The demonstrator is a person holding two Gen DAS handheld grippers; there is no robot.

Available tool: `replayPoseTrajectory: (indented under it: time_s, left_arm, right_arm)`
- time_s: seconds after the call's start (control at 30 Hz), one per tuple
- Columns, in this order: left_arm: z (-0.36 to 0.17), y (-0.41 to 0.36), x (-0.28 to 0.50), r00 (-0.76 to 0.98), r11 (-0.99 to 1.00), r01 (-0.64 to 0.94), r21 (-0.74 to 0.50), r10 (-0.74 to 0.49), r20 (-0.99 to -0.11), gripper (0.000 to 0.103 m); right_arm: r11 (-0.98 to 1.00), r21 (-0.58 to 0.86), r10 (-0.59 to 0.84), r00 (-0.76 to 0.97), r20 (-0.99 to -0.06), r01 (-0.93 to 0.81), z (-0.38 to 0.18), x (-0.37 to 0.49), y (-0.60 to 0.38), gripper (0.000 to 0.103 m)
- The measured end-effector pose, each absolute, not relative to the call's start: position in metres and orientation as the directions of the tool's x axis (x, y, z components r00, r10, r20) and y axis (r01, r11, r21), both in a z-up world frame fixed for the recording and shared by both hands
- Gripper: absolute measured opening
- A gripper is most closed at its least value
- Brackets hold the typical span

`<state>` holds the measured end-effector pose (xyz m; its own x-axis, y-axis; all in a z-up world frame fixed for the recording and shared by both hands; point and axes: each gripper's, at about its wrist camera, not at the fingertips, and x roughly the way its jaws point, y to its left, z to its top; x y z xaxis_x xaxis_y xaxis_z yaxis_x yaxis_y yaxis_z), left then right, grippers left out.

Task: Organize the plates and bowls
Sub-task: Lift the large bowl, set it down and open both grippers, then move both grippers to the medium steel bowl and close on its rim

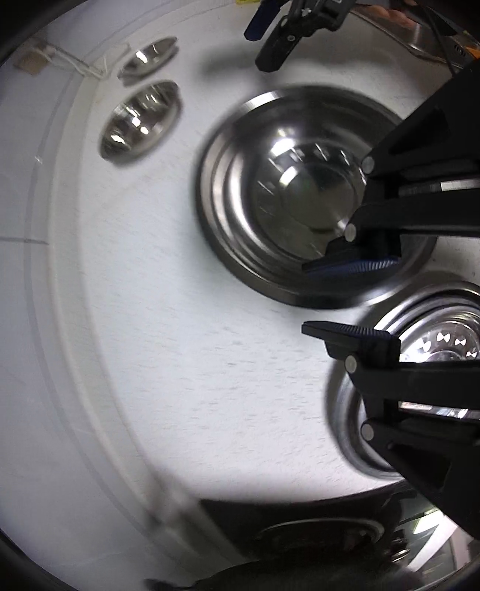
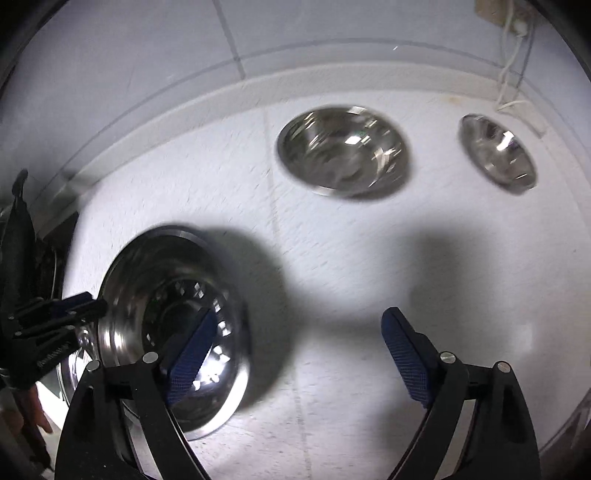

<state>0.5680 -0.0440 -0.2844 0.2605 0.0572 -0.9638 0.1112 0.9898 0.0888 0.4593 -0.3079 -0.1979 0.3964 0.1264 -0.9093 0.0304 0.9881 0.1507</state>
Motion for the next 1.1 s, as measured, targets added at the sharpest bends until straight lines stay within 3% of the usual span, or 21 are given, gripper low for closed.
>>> replayPoseTrajectory:
  time_s: [0.17,0.33,0.67,1.1]
  left_arm:
    - [-0.253,-0.076,0.591,0.315,0.985,0.164,0.052,-0.002,-0.949,0.031]
    - [-0.24,-0.109,0.622,0.322,0.972,0.236,0.012,-0.067,-0.944,0.047]
    - [-0.257,-0.178,0.679,0.324,0.949,0.315,-0.012,-0.12,-0.938,0.064]
    - [-0.297,-0.219,0.747,0.307,0.95,0.308,0.05,-0.049,-0.951,0.067]
  right_arm:
    - [0.988,0.14,0.095,0.445,-0.891,0.07,-0.173,0.463,-0.342,0.088]
    - [0.985,0.128,0.059,0.477,-0.877,0.112,-0.165,0.475,-0.364,0.088]
    - [0.979,0.112,0.014,0.493,-0.87,0.169,-0.171,0.517,-0.408,0.088]
    - [0.965,0.129,-0.002,0.496,-0.869,0.229,-0.199,0.575,-0.431,0.088]
